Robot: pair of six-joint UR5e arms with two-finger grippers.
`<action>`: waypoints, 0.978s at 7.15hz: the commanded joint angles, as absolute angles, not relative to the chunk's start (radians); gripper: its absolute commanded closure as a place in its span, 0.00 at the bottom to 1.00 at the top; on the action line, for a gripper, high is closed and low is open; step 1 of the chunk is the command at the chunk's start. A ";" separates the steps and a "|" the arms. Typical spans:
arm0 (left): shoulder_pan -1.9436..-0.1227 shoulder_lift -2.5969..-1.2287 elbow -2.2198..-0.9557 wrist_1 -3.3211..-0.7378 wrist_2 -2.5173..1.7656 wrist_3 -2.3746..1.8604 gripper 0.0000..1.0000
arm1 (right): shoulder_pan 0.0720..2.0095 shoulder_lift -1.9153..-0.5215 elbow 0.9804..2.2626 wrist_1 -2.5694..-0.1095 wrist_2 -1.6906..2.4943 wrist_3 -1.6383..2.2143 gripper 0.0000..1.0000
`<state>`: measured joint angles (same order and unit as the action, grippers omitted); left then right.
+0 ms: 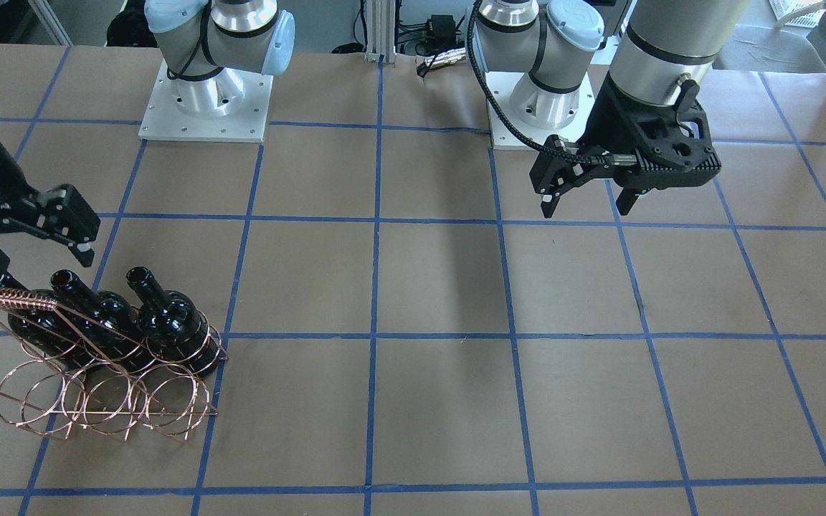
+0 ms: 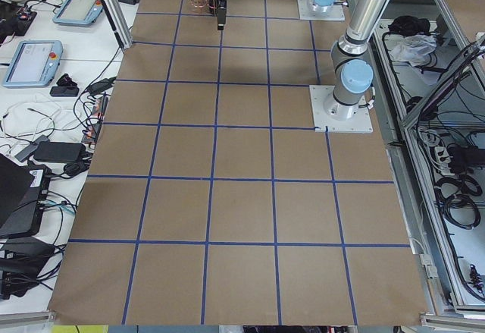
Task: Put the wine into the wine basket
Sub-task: 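Open the right gripper and raise it away from the rack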
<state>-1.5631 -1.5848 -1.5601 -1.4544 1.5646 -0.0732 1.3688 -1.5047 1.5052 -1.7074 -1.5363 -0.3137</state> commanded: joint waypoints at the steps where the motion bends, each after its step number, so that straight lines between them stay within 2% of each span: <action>1: -1.563 -1.577 -1.560 -1.451 1.563 -0.071 0.00 | 1.379 -1.668 1.499 -1.522 -1.539 -0.296 0.00; 3: -1.565 -1.560 -1.559 -1.453 1.560 -0.069 0.00 | 1.420 -1.768 1.534 -1.435 -1.531 -0.124 0.00; 5: -1.566 -1.546 -1.559 -1.466 1.560 -0.069 0.00 | 1.471 -1.755 1.559 -1.466 -1.525 -0.077 0.00; 6: -1.565 -1.546 -1.559 -1.466 1.560 -0.031 0.00 | 1.474 -1.721 1.528 -1.512 -1.538 -0.063 0.00; 7: -1.565 -1.546 -1.559 -1.465 1.562 -0.005 0.00 | 1.474 -1.639 1.415 -1.502 -1.546 -0.061 0.00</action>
<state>-1.5653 -1.5472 -1.5585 -1.4651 1.5603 -0.0360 1.4703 -1.7125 1.5081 -1.4932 -1.5364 -0.0717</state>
